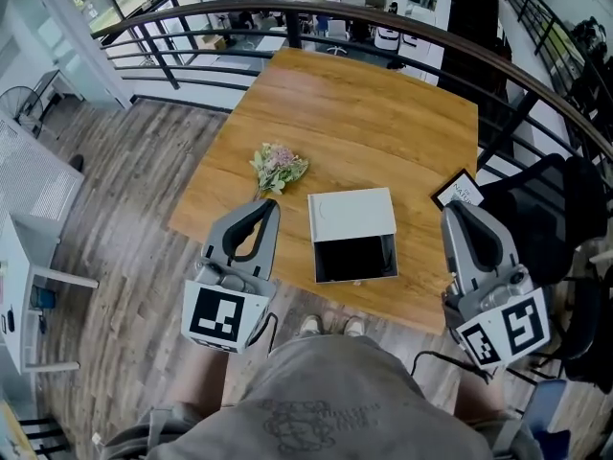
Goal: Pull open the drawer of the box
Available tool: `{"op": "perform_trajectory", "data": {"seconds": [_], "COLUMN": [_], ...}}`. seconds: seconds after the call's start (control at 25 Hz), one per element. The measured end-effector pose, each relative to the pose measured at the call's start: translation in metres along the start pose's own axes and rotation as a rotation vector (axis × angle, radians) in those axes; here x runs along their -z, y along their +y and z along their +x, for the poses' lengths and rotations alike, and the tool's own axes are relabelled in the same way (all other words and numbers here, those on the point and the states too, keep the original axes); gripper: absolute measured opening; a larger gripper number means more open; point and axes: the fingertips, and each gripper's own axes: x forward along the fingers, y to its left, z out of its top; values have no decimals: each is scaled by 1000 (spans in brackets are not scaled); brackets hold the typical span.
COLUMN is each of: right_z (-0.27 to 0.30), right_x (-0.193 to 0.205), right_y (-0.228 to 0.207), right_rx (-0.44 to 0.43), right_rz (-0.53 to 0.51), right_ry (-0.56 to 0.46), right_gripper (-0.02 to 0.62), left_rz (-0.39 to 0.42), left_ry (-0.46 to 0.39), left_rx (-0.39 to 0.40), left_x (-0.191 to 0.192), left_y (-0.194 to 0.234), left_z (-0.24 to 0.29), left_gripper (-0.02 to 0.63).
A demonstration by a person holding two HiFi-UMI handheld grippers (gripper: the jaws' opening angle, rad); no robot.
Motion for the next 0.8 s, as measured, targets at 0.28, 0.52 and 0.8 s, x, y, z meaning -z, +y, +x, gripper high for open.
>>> {"op": "perform_trajectory", "data": {"seconds": [0.28,0.52,0.8], "right_z": [-5,-4,-6], "right_x": [33,57,63], "right_y": [7,8,1], "right_rx": [-13,-29,-15], "right_rz": [34,30,39], "right_ry": [85,156,164], "right_gripper": [41,41,41], "left_rz": [-4,23,22], "left_ry": [37,130,136], "left_rx": [44,66,68], "left_x": [18,50,53], "left_y": [-16,-24,-29], "left_z": [4,10,9], "left_gripper": [15,15,15]}}
